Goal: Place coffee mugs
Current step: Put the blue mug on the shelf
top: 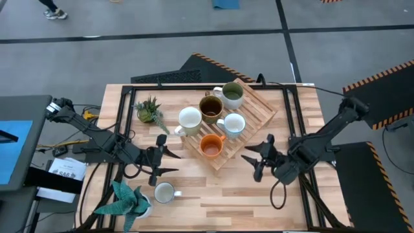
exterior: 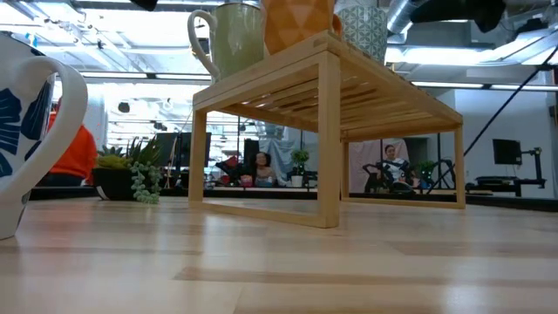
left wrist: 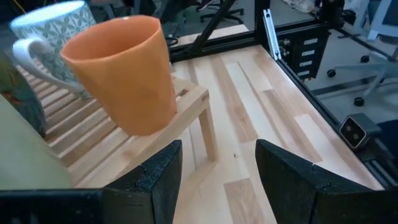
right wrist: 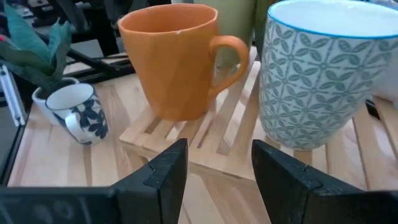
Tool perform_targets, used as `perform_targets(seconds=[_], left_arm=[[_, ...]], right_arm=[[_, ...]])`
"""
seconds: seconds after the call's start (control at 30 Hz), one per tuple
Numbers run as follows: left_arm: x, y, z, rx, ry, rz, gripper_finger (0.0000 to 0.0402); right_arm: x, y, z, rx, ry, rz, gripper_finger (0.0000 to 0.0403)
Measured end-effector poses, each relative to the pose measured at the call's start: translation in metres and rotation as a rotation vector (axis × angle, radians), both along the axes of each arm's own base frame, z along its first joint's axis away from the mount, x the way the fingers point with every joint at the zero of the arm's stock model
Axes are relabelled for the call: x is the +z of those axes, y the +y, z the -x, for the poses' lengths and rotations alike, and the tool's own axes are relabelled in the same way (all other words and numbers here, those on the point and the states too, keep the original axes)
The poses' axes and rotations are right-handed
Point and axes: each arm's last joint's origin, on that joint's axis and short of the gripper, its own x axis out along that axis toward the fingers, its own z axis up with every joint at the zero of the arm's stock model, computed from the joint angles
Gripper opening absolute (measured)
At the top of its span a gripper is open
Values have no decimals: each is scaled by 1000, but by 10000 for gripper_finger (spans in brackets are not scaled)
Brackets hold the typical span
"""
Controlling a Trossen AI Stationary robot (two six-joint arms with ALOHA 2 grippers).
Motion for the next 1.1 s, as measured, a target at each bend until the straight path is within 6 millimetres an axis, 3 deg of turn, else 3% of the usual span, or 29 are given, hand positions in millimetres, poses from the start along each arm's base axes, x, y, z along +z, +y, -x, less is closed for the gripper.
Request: perform_targets(seconds=[0.13, 0.27, 0.57, 0.8, 1.1], left_arm=[[-1, -2, 1, -16, 19, 41, 190], [-2, -11, 7, -138, 128, 58, 190], [-6, -57, 15, -223, 380, -13, 190], [-28, -81, 5, -199, 564, -96, 190], [-44, -92, -10, -200, 634, -218, 164]], right_arm=[[-3, 7, -6, 9, -14, 19, 203], [-2, 7, -6, 19, -14, 24, 203], [-1, 6, -5, 17, -21, 15, 203], [-1, 7, -5, 17, -21, 15, 203], [-1, 6, -5, 16, -20, 15, 203]])
